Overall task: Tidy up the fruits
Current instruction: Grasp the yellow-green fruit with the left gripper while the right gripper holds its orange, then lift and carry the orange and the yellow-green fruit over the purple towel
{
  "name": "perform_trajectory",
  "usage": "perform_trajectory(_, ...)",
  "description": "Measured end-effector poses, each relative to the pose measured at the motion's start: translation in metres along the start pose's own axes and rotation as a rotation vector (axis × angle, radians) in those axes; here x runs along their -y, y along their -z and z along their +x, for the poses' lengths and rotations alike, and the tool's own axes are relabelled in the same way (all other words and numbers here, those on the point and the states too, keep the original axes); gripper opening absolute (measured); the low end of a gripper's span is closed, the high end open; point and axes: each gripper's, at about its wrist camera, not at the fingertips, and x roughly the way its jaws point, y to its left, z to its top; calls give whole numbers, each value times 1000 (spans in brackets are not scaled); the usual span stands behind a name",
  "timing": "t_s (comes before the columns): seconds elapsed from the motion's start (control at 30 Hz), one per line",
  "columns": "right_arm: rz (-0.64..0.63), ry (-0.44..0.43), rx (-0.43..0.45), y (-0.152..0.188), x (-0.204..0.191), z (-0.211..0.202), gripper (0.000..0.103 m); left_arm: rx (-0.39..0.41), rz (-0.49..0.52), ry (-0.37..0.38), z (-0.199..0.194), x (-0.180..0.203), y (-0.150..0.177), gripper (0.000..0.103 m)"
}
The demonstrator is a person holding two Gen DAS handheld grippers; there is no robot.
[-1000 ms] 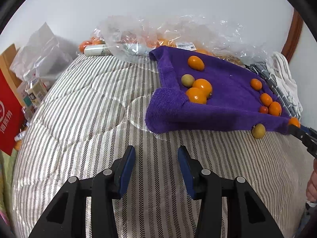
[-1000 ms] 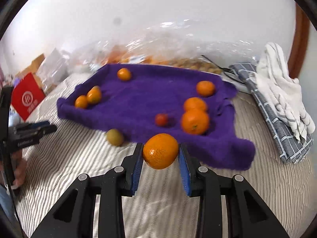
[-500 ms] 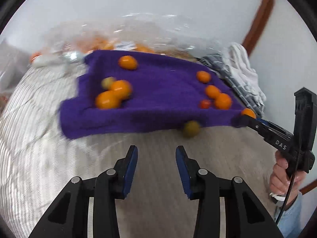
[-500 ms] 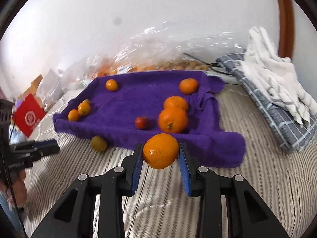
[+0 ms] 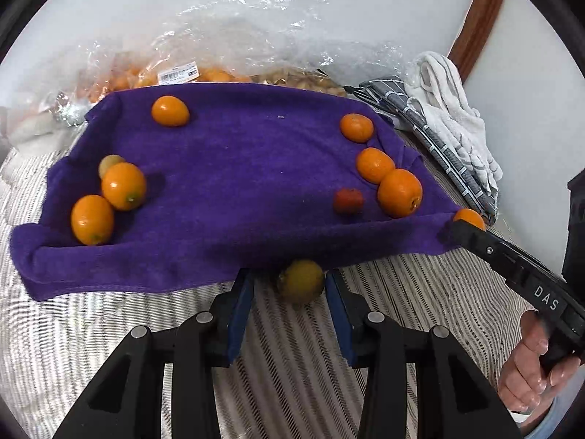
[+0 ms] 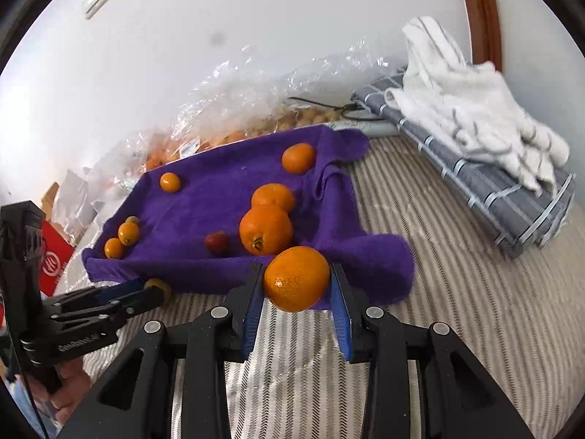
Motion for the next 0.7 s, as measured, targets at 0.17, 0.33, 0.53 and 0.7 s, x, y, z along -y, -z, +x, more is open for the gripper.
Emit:
perform_trajectory(0.17, -17, -5, 21, 1, -5, 1, 35, 12, 21, 67, -1, 3, 2, 27)
perform_trajectory(0.33, -50, 16, 43, 2, -11, 1, 35, 34, -24, 206, -21, -7, 2, 27)
perform_trajectory(0.53, -86, 6, 64, 3, -19, 0, 35, 155, -26, 168, -53, -17, -7, 27)
perform_trajectory(0.7, -89, 9, 56, -12, -30, -15, 35, 201, 0, 64, -80, -37, -20, 27)
